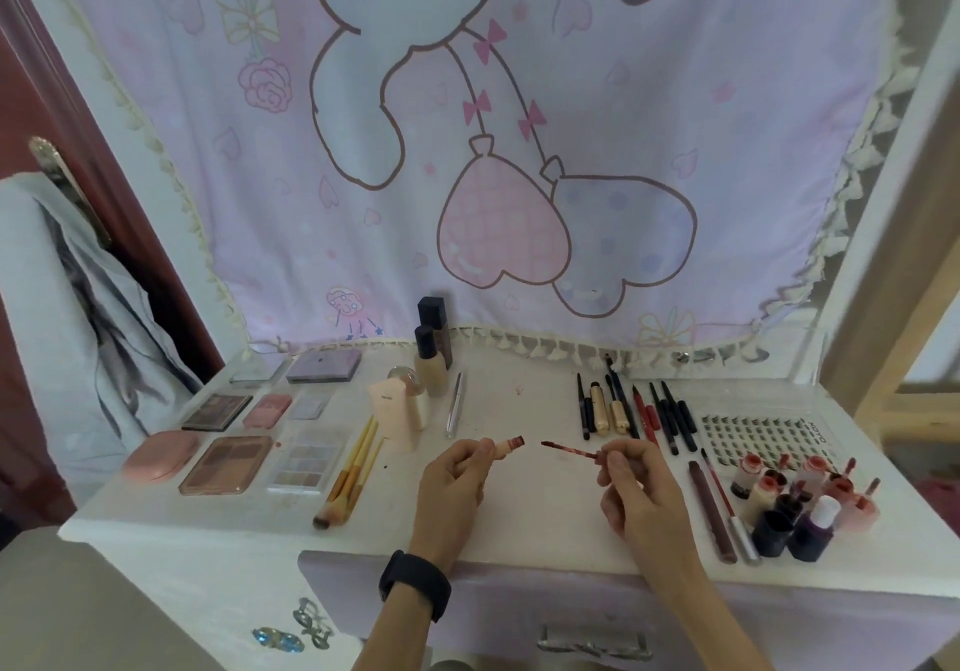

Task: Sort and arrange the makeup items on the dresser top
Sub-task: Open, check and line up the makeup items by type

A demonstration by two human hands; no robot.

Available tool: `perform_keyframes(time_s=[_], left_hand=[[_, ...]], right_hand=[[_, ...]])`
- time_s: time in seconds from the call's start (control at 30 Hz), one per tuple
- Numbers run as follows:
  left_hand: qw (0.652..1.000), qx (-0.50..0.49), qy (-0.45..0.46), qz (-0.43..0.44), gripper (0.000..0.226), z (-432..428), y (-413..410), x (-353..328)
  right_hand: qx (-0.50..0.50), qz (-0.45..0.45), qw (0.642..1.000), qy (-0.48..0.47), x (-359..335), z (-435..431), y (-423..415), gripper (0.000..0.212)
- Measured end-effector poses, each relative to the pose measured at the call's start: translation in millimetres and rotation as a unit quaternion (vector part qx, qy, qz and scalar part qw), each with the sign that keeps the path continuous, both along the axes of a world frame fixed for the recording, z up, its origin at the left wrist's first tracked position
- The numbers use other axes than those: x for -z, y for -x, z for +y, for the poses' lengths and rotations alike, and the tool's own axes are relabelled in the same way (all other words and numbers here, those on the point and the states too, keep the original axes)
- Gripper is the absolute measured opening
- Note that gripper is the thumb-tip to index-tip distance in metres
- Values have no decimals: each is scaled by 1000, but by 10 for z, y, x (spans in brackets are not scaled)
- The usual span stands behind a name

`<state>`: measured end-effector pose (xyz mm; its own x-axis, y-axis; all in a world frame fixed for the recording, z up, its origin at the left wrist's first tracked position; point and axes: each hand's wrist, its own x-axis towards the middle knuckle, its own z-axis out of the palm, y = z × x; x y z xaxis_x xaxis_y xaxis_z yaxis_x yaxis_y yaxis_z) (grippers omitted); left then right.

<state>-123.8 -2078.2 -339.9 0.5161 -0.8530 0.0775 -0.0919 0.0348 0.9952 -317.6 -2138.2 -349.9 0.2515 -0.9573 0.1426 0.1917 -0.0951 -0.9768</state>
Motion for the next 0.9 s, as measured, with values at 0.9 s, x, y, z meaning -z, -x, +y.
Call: perform_keyframes(time_s=[0.9], left_hand=[[903, 132, -236, -334, 26, -335, 1234, -277]], right_hand=[[287, 414, 792, 344, 348, 509, 907, 26]])
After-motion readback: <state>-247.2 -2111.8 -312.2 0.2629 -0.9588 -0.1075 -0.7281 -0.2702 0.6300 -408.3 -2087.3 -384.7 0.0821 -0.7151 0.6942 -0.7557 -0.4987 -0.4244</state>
